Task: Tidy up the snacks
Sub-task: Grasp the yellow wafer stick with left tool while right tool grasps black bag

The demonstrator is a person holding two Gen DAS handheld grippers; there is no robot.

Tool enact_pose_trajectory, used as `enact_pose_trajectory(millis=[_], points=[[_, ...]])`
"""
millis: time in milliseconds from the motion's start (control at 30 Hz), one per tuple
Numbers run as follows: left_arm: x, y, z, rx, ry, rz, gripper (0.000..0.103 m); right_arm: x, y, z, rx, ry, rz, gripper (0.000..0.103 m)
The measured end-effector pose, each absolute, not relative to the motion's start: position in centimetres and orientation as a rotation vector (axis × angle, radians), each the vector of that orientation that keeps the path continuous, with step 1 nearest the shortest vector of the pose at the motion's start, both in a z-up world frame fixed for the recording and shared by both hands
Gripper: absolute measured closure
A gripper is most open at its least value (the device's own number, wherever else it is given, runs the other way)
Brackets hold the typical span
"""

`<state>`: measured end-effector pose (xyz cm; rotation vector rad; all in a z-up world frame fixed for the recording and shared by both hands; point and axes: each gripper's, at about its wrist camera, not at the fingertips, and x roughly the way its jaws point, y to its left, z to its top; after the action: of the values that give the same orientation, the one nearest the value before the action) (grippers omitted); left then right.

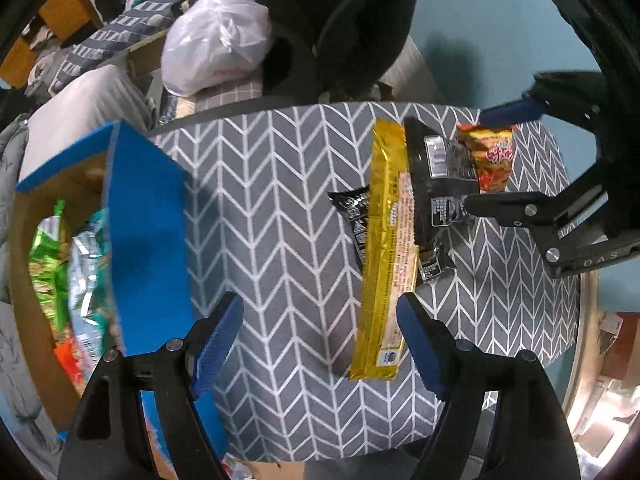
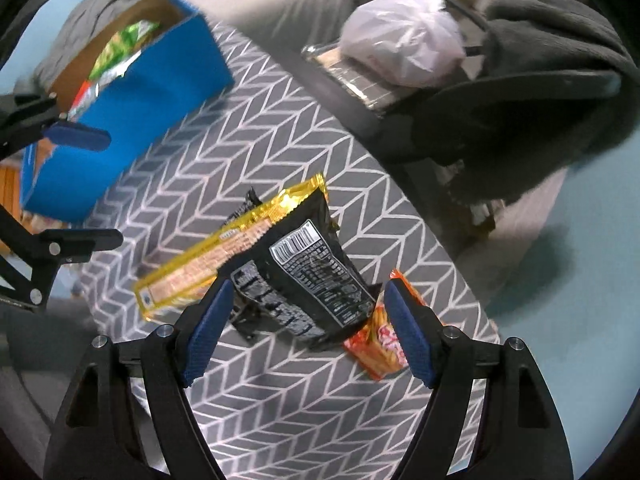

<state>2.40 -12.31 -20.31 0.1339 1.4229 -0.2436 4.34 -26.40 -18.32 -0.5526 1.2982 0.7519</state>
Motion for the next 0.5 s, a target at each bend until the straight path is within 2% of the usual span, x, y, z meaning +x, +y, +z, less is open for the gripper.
enact_pose_trajectory(millis=[500], points=[[2.2, -13.7, -24.2, 0.035, 1.483, -0.234, 0.023, 3.9, -25.3, -23.3, -0.745, 1.333, 0.936, 0.026]])
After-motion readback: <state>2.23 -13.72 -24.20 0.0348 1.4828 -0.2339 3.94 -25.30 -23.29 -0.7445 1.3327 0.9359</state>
